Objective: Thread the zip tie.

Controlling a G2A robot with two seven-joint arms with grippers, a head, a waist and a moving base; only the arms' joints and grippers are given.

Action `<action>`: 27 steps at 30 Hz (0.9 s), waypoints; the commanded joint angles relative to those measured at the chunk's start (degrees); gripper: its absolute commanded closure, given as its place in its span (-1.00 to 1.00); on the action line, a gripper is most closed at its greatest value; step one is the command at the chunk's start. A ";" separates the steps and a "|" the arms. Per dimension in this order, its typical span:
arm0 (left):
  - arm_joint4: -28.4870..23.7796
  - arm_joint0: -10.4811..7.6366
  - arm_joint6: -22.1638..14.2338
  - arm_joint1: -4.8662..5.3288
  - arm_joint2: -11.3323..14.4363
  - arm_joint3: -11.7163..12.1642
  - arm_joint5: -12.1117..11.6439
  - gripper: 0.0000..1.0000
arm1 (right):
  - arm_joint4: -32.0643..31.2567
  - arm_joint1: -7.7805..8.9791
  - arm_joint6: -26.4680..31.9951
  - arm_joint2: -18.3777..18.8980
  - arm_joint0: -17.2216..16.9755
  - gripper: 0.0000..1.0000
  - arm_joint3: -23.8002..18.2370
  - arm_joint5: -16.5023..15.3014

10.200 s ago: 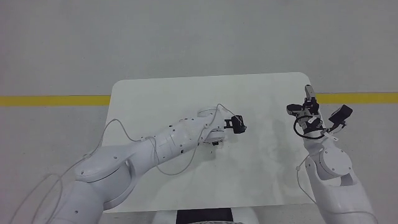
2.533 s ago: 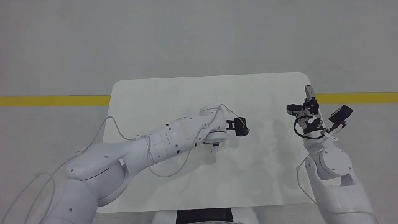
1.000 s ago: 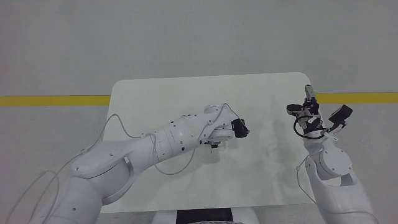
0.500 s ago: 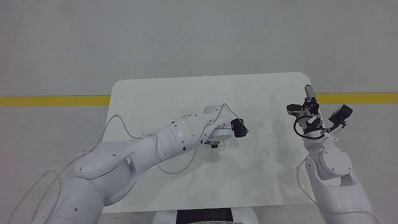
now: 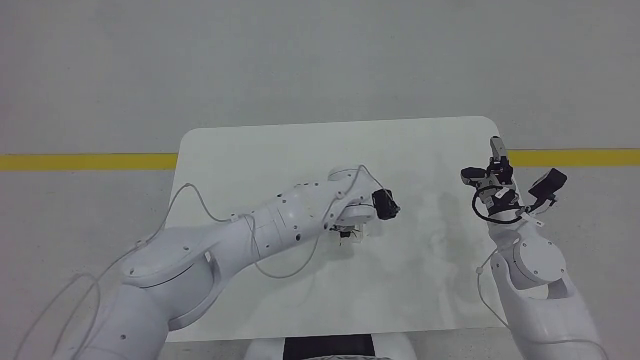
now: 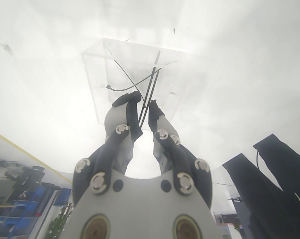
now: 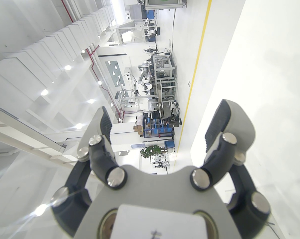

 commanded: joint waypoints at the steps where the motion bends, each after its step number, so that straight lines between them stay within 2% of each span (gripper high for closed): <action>1: 0.30 -0.14 0.36 0.00 0.00 0.14 0.00 0.82 | 0.00 0.00 0.00 0.00 0.00 -1.00 0.00 0.00; 9: 2.18 -0.17 0.88 -0.23 0.00 0.49 0.00 0.86 | 0.00 0.00 0.00 0.00 0.00 -1.00 0.00 0.00; 17: 2.19 0.65 0.24 -0.71 0.00 -0.69 0.00 0.86 | 0.00 0.00 0.00 0.00 0.00 -1.00 0.00 0.00; 27: 1.95 1.20 -0.63 -0.96 0.00 -0.77 0.00 0.76 | 0.00 0.00 0.00 0.00 0.00 -1.00 0.00 0.00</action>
